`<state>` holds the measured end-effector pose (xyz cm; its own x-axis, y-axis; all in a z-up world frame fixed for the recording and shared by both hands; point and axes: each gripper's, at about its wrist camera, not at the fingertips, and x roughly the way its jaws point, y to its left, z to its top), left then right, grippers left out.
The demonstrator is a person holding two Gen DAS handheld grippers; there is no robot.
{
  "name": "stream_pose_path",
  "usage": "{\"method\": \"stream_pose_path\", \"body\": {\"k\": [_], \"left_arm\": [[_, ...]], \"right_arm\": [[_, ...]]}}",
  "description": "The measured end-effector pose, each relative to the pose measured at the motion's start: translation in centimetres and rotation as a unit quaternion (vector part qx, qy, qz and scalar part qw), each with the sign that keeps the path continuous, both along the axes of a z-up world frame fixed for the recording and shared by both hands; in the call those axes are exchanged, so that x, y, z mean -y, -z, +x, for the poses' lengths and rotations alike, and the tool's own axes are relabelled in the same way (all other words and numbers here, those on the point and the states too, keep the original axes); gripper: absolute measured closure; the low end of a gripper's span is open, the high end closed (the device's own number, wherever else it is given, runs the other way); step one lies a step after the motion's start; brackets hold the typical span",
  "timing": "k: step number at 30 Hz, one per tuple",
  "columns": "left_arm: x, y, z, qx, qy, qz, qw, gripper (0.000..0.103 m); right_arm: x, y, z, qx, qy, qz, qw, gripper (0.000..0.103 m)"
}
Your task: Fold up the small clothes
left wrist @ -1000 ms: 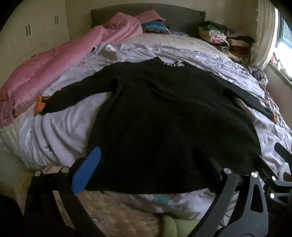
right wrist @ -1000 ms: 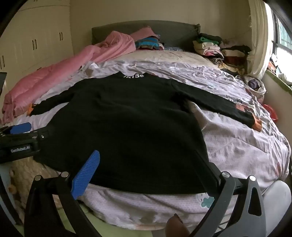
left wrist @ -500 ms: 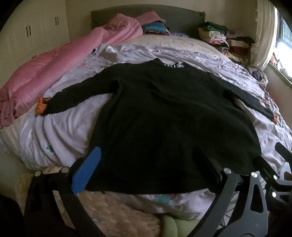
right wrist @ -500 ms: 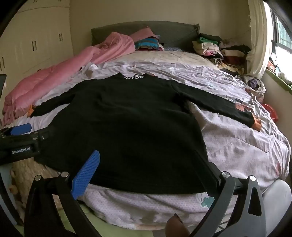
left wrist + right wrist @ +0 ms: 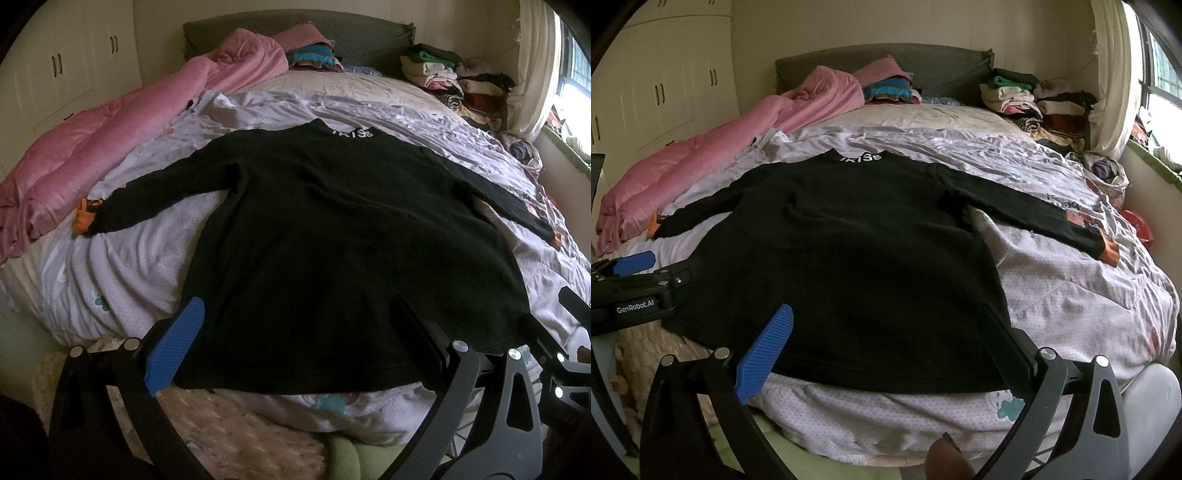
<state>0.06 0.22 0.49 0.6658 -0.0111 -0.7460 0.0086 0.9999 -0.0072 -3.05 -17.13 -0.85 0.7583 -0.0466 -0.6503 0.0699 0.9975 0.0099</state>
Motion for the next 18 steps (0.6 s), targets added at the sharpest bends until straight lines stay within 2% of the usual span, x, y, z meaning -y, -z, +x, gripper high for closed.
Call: {"method": "stream_pose_path", "body": {"k": [18], "left_arm": [[0.38, -0.62, -0.08, 0.000, 0.000, 0.002, 1.0000, 0.009]], "right_arm": [[-0.06, -0.06, 0.01, 0.001, 0.000, 0.001, 1.000, 0.004]]}}
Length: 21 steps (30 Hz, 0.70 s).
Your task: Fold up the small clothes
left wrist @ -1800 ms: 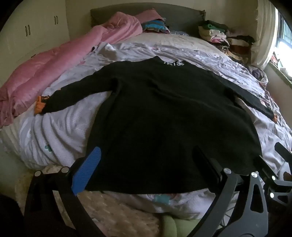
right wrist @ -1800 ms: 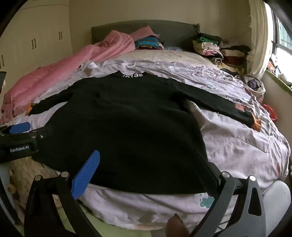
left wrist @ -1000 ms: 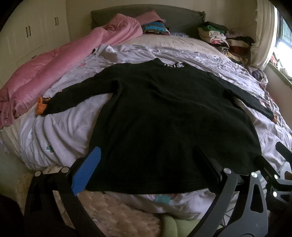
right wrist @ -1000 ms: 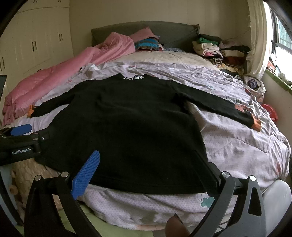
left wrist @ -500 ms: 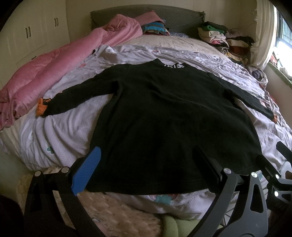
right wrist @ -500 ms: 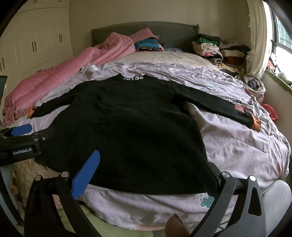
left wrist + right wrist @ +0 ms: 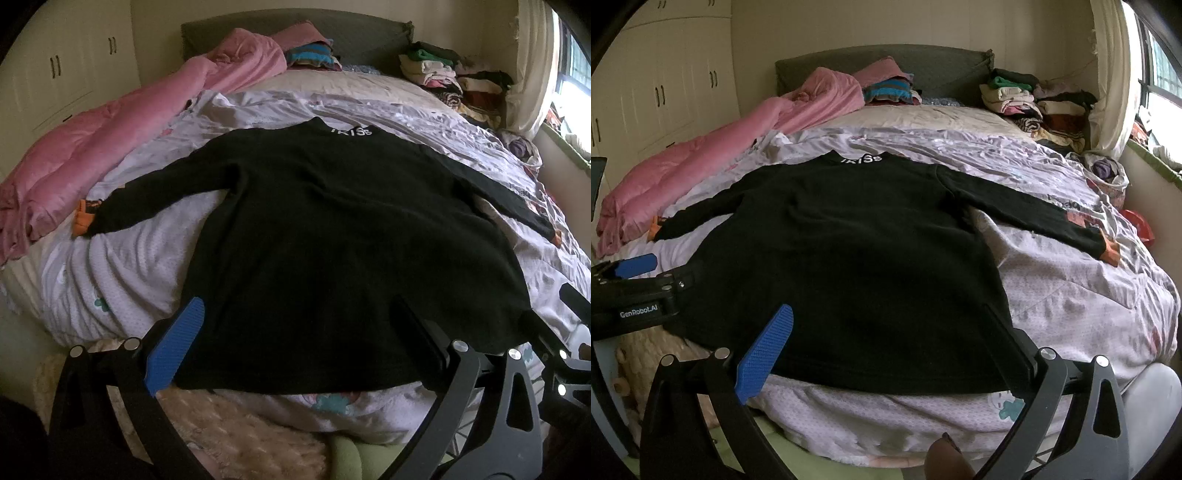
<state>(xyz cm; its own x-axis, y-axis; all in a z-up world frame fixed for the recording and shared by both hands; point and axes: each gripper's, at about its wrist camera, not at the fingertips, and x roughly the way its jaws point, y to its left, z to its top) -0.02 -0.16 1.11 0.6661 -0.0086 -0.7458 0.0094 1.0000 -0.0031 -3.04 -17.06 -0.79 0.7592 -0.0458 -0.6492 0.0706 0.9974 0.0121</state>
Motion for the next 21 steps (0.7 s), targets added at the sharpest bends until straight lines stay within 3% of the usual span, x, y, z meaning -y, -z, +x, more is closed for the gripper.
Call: {"method": "stream_pose_path", "body": {"k": [21], "left_arm": [[-0.5, 0.1, 1.7, -0.006, 0.001, 0.001, 1.0000, 0.009]], "right_arm": [[-1.0, 0.0, 1.4, 0.002, -0.006, 0.009, 1.000, 0.004]]}}
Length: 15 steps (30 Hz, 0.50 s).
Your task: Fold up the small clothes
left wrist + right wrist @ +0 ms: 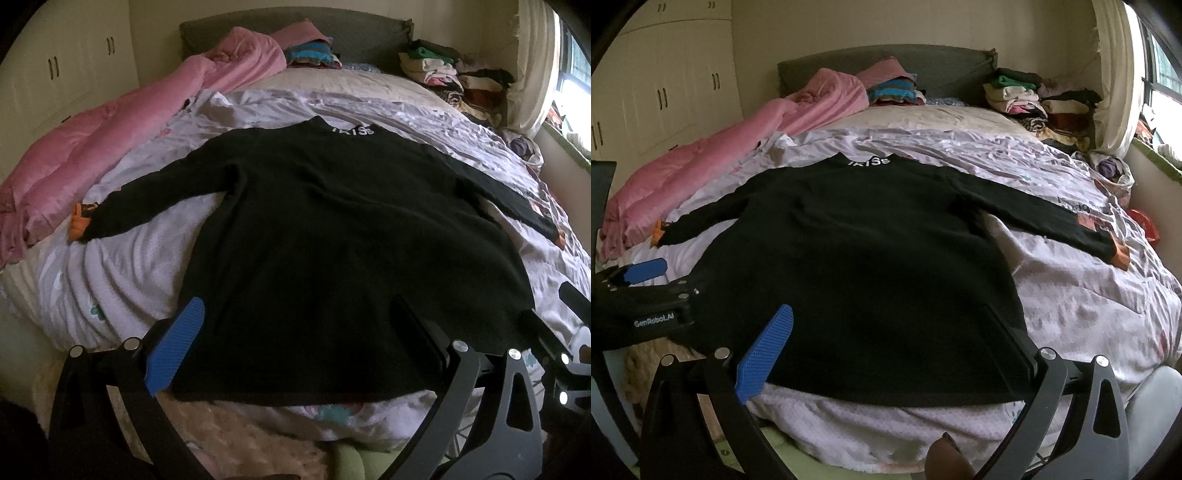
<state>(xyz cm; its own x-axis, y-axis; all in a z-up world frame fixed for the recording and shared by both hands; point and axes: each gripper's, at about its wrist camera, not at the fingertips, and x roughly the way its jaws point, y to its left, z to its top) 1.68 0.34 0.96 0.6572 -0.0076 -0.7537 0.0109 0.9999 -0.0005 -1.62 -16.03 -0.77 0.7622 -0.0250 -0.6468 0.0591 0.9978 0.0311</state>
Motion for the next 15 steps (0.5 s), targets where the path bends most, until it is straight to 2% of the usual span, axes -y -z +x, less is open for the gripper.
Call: {"method": "stream_pose_path", "body": {"k": [15], "left_arm": [[-0.6, -0.8, 5.2, -0.008, -0.010, -0.006, 0.9999, 0.009]], "right_arm": [[1.5, -0.9, 3.6, 0.010, 0.023, -0.006, 1.000, 0.004]]}}
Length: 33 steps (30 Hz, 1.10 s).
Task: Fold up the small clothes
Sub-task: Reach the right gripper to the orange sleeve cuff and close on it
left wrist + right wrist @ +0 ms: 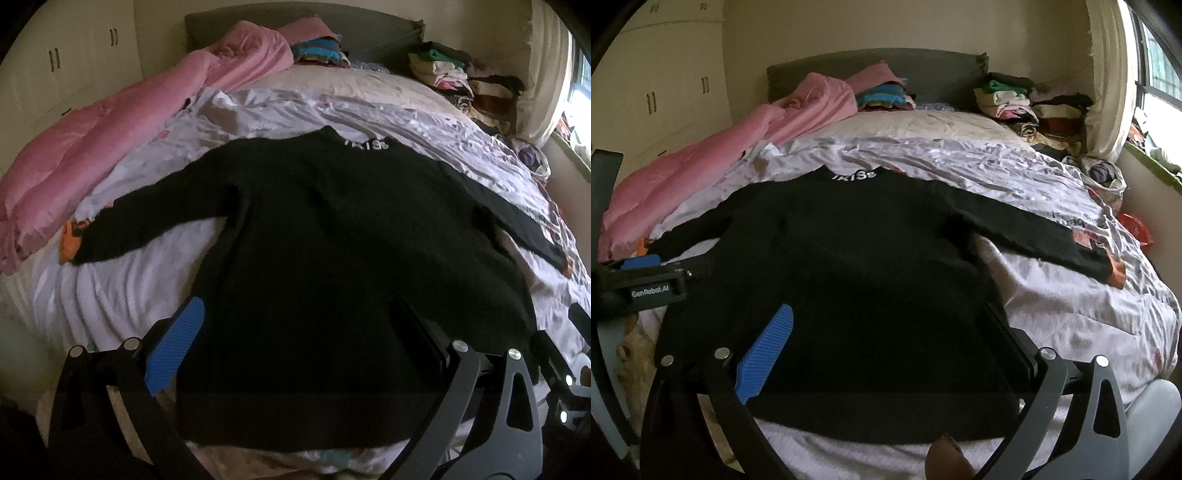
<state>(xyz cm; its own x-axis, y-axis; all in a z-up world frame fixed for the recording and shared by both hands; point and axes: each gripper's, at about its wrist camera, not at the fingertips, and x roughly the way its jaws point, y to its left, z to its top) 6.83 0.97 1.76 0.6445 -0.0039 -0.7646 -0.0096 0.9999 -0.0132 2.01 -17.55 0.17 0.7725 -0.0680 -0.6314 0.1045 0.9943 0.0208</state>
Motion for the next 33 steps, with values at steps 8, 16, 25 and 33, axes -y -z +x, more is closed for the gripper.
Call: {"method": "stream_pose_path", "body": {"k": [8, 16, 25, 33], "left_arm": [[0.6, -1.2, 3.4, 0.002, 0.003, 0.000, 1.0000, 0.009], [2.1, -2.5, 7.3, 0.005, 0.013, -0.013, 0.9998, 0.009], [2.4, -2.1, 11.7, -0.003, -0.004, -0.031, 0.9995, 0.009], [2.7, 0.0, 14.1, -0.029, -0.010, -0.040, 0.9987, 0.009]], "right_arm": [[1.6, -0.3, 2.0, 0.005, 0.017, 0.005, 1.000, 0.004], [6.1, -1.0, 4.6, 0.017, 0.074, 0.020, 0.997, 0.004], [13.3, -0.1, 6.7, 0.010, 0.165, 0.037, 0.985, 0.004], [19.7, 1.6, 7.1, -0.005, 0.247, 0.057, 0.967, 0.004]]}}
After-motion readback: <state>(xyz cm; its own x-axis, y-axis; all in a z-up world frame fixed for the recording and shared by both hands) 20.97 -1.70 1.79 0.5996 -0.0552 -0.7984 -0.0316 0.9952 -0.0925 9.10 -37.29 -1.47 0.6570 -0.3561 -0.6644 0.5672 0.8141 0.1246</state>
